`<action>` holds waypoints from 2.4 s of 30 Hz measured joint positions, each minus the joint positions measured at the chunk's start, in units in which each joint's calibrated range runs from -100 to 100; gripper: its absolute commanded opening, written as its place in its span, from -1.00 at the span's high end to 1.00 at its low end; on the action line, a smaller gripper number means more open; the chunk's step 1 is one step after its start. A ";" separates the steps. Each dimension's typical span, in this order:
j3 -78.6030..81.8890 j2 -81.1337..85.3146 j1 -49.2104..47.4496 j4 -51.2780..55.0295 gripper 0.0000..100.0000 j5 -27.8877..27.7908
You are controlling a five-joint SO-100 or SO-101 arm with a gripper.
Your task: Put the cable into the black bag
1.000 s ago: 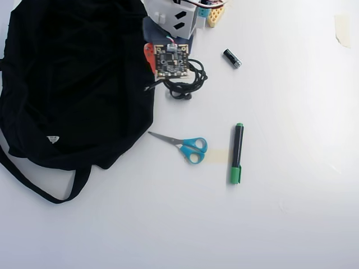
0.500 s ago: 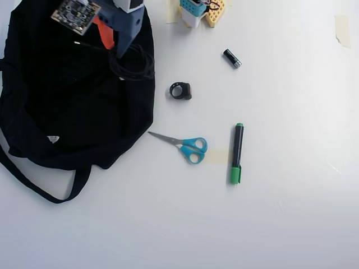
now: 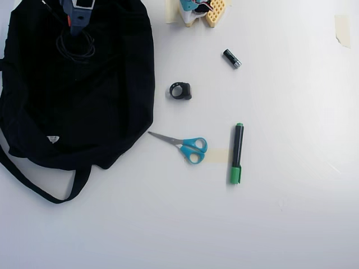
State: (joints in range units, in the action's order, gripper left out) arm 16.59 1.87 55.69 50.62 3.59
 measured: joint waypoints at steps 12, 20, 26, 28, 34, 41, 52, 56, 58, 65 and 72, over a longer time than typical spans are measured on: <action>1.49 4.40 -3.23 6.44 0.21 0.15; 1.57 21.67 -34.24 10.82 0.59 5.32; 2.28 31.13 -48.57 12.62 0.95 6.98; 2.36 32.79 -49.60 15.29 0.95 6.98; 6.76 38.94 -52.98 23.36 0.95 6.98; 19.03 51.81 -54.37 23.62 0.95 6.98; 47.41 79.87 -57.68 18.81 0.95 -2.00; 55.42 89.25 -57.90 18.81 0.95 -3.37; 59.51 92.74 -57.75 18.89 0.95 -3.52; 70.60 96.89 -61.94 20.01 0.95 -3.66; 76.02 96.89 -64.73 20.01 0.95 -3.57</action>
State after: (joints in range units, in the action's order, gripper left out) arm 92.61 98.75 -9.04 70.63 0.02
